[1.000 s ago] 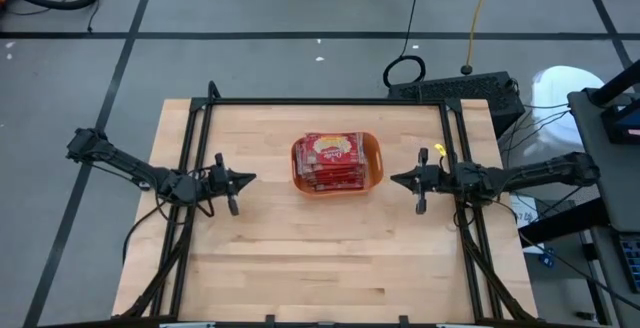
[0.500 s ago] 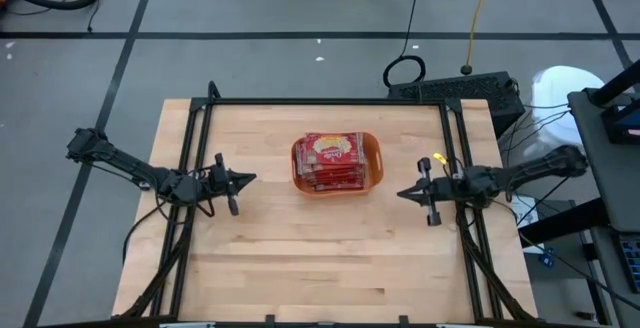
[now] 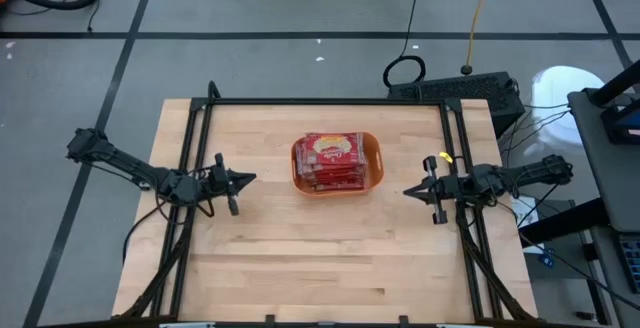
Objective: Sort popcorn bags into baskets
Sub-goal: Return to home position
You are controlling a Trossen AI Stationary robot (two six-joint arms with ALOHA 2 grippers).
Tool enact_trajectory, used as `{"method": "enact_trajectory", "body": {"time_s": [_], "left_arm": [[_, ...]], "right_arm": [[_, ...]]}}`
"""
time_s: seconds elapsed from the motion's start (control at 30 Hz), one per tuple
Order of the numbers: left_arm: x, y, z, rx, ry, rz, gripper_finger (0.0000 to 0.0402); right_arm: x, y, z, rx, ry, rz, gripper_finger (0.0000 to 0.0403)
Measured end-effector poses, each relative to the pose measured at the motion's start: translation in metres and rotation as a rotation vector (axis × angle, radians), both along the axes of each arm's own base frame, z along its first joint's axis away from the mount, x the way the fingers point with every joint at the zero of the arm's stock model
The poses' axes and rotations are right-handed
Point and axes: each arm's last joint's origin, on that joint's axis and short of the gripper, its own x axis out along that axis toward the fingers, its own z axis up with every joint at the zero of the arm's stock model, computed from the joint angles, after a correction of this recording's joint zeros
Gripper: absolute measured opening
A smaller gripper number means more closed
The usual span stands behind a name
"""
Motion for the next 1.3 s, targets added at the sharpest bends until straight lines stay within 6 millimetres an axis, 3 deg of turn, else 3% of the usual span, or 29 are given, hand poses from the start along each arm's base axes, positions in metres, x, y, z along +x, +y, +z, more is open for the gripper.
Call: {"method": "enact_trajectory", "body": {"time_s": [0.7, 0.93, 1.3], "left_arm": [[0.000, -0.001, 0.001, 0.007, 0.000, -0.025, 0.0026], [0.000, -0.002, 0.000, 0.017, 0.010, -0.037, 0.0026], [-0.014, -0.009, 0.005, 0.099, -0.010, -0.132, 0.0026]], "right_arm": [[0.002, -0.008, -0.007, -0.028, 0.069, 0.009, 0.0000], [0.002, -0.011, -0.004, -0.063, 0.040, -0.063, 0.0000], [0.002, -0.011, -0.002, -0.062, 0.015, -0.062, 0.0000]]}}
